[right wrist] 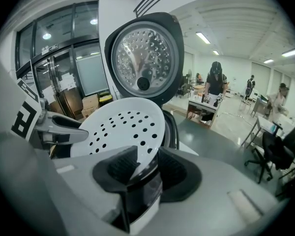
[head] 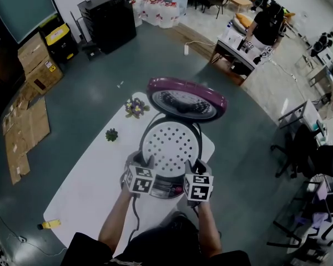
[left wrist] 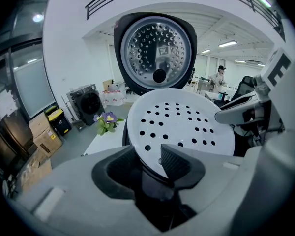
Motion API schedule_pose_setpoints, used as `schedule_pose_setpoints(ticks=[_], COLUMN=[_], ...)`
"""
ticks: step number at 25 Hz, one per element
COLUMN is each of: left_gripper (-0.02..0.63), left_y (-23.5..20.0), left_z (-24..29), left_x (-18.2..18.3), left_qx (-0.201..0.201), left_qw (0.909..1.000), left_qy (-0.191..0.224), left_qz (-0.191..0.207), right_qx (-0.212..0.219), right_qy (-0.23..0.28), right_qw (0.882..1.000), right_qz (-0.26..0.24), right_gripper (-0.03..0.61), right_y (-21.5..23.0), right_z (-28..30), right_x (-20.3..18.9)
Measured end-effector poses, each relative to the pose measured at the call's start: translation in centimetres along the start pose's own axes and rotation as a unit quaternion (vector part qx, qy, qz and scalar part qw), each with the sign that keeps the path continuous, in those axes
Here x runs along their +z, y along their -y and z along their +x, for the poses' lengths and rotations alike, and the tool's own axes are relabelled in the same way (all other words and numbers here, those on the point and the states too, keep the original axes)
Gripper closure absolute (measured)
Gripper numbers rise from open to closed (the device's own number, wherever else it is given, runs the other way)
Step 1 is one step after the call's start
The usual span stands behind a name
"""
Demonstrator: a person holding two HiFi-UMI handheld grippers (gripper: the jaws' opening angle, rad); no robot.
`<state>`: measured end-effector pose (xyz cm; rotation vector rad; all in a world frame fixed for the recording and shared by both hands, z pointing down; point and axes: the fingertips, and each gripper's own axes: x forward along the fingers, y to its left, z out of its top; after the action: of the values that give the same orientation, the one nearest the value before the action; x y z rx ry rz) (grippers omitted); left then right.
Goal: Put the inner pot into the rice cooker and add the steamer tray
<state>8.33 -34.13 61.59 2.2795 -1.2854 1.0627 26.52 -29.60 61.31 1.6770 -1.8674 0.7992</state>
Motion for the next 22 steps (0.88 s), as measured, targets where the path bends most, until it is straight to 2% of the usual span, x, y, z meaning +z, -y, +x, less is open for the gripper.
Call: schedule_pose_setpoints(ticks=[3,5,8,22], left_gripper=[0.43,0.396,0.38,0.38], left_y=[0.0,-0.1,-0.3,0.3], left_z=[0.0,-0.2,-0.5,-4.7], left_x=[-0.1,0.0,0.4,3.2], left_qx=[0.002,0.009,0.016,0.041], left_qw=[1.0,0.9998,0.9996,0.9969], left_qy=[0.002,0.006,0.015,0.067], left_qz=[0.006,0.015,0.016,0.003], right_qx=[0.004,0.002,0.005,0.019], right_qy=[0.009,0.02,0.034,0.088], right_qw=[1.0,1.0,0.999,0.996], right_qz=[-0.007,-0.008,-0.006,-0.029], right_gripper=[0.416,0.399,0.383,0.38], right_y=[-0.2,-0.1,0.0,-0.2], right_z=[0.1,-0.1,-0.5,-4.3], right_x=[0.1,0.4,0.9,3.5])
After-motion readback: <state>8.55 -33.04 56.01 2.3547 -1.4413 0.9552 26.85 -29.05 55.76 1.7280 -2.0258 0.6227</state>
